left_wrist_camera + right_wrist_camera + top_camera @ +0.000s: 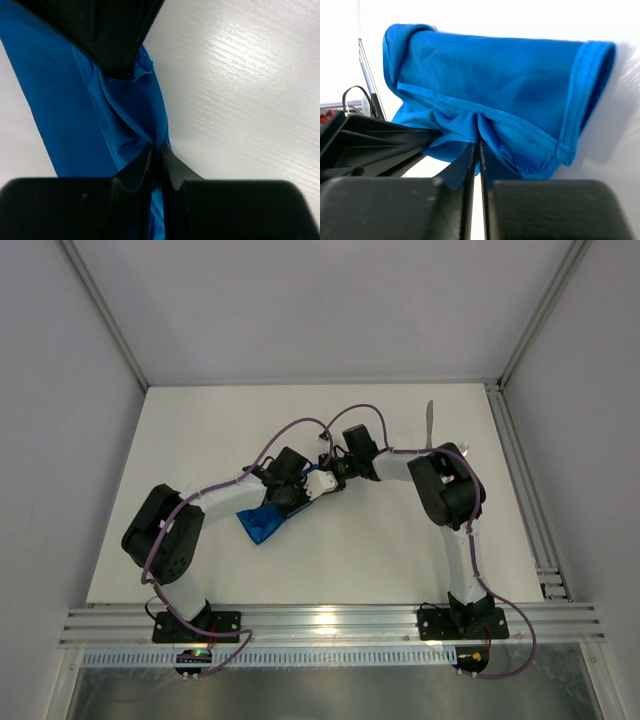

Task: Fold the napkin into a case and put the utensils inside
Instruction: Fold the 2/3-rectangle-folded napkin at the center of the board.

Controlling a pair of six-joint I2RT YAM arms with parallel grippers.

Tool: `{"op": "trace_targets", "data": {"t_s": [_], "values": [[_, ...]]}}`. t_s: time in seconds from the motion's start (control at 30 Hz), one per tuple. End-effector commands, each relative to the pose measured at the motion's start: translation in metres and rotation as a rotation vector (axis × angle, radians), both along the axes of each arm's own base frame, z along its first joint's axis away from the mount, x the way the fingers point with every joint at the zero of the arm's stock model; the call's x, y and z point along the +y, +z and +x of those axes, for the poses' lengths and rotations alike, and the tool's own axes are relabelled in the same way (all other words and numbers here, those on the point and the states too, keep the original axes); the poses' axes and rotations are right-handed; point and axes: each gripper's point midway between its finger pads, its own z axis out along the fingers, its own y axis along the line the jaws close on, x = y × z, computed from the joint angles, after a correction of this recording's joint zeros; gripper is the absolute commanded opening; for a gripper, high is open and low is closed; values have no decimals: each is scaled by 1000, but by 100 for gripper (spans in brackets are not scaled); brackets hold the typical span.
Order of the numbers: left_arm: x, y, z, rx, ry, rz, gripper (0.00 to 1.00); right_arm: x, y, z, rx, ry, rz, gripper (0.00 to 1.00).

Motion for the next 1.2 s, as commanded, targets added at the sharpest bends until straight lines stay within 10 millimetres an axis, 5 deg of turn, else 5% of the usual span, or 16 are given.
{"op": "trace_targets", "data": {"t_s": [0.0,0.03,0.27,0.5,0.67,0.9,1.03,1.17], "values": [[-2,16,1,-31,-8,-33,5,-13,1,-9,-20,10,-67,11],[-3,16,0,-27,-13,-36,0,-15,3,-11,-17,17,-77,21],[-2,12,-6,-4,-47,-31,0,-23,46,-19,-104,99,-87,38],[-3,11,-13,22,-68,-38,0,-33,73,-13,-156,122,-118,41],[-4,13,-16,25,-86,-46,9,-20,87,26,-240,52,-98,36],[-4,13,-18,34,-88,-45,13,-5,72,70,-268,-14,-101,16],[-4,16,-17,25,-89,-46,19,-1,50,54,-198,27,-89,4],[-4,20,-13,9,-87,-44,19,-4,21,29,-131,54,-103,4]]}}
